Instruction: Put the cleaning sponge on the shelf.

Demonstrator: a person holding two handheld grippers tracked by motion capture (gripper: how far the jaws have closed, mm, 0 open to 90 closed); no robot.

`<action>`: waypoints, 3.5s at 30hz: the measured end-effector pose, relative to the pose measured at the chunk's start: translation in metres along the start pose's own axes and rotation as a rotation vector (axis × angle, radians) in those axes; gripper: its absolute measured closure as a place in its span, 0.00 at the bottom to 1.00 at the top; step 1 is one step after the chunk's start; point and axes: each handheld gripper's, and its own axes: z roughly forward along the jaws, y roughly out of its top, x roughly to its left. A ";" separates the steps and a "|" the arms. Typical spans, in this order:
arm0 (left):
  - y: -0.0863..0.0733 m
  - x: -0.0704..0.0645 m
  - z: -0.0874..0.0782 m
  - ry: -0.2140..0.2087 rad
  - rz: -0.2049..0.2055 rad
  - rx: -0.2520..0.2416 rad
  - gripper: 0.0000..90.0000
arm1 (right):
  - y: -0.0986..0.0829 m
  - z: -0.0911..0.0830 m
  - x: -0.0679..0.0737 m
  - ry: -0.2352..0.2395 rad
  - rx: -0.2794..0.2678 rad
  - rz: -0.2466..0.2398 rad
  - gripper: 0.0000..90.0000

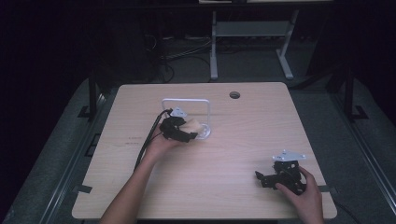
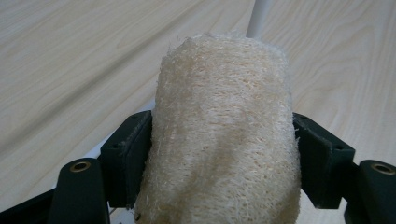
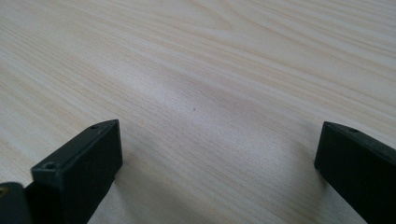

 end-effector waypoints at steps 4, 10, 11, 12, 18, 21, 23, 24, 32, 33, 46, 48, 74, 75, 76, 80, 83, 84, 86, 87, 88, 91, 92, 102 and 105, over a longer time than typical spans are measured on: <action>0.000 0.000 0.003 -0.001 0.004 0.002 0.31 | 0.000 0.000 0.000 0.000 0.000 0.000 0.01; 0.000 -0.002 0.010 0.012 0.011 0.000 0.30 | 0.000 0.000 0.000 0.000 0.000 0.000 0.01; 0.000 -0.002 0.011 0.013 0.012 0.000 0.30 | 0.000 0.000 0.000 0.000 0.000 0.000 0.01; 0.000 -0.001 0.011 0.014 0.018 0.004 0.30 | 0.000 0.000 0.000 0.000 0.000 0.000 0.01; 0.000 0.000 0.014 0.013 0.018 0.006 0.30 | 0.000 0.000 0.000 0.000 0.000 0.000 0.01; -0.001 0.000 0.016 0.015 0.021 0.012 0.30 | 0.000 0.000 0.000 0.000 0.000 0.000 0.01; 0.000 0.000 0.016 0.016 0.017 0.010 0.30 | 0.000 0.000 0.000 0.000 0.000 0.000 0.01; 0.000 0.000 0.016 0.015 0.018 0.014 0.30 | 0.000 0.000 0.000 0.000 0.000 0.000 0.01; 0.002 -0.001 0.018 0.030 0.019 0.020 0.27 | 0.000 0.000 0.000 0.000 0.000 0.000 0.01; 0.002 0.000 0.017 0.029 0.020 0.023 0.26 | 0.000 0.000 0.000 0.000 0.000 0.000 0.01; 0.006 -0.004 0.003 0.023 0.011 -0.005 0.20 | 0.000 0.000 0.000 0.000 0.000 0.000 0.01; 0.008 -0.005 0.000 0.022 0.014 -0.008 0.20 | 0.000 0.000 0.000 0.000 0.000 0.000 0.01; 0.001 -0.027 -0.061 -0.027 -0.033 -0.074 0.49 | 0.000 0.000 0.000 0.000 0.000 0.000 0.01; -0.001 -0.029 -0.064 -0.044 -0.028 -0.077 0.61 | 0.000 0.000 0.000 0.000 0.002 0.002 0.01; -0.001 -0.029 -0.064 -0.044 -0.028 -0.077 0.66 | 0.000 0.000 0.000 0.000 0.002 0.002 0.01; -0.008 -0.034 -0.065 -0.084 -0.018 -0.064 0.94 | 0.000 0.000 0.000 -0.001 0.000 0.000 0.01; -0.013 -0.035 -0.057 -0.146 -0.023 -0.023 1.00 | 0.000 0.000 0.000 0.000 0.000 0.000 0.01; -0.013 -0.035 -0.057 -0.146 -0.023 -0.023 1.00 | 0.000 0.000 0.000 0.000 0.000 0.000 0.01; -0.015 -0.036 -0.050 -0.155 -0.026 -0.016 1.00 | 0.000 0.000 0.000 0.000 0.000 0.000 0.01; -0.016 -0.036 -0.047 -0.160 -0.025 -0.010 1.00 | 0.000 0.000 0.000 0.000 0.000 0.000 0.01; -0.018 -0.036 -0.043 -0.157 -0.023 -0.006 1.00 | 0.000 0.000 0.000 0.000 0.000 0.000 0.01; -0.021 -0.035 -0.034 -0.154 -0.031 0.009 1.00 | 0.000 0.000 0.000 0.000 0.000 0.000 0.01; -0.023 -0.035 -0.030 -0.148 -0.032 0.012 1.00 | 0.000 0.000 0.000 0.000 0.000 0.000 0.01; -0.026 -0.034 -0.013 -0.124 -0.037 0.017 0.99 | 0.000 0.000 0.000 0.000 0.000 -0.001 0.01; -0.027 -0.034 -0.012 -0.104 -0.037 0.020 0.98 | 0.000 0.000 0.000 0.000 0.000 0.000 0.01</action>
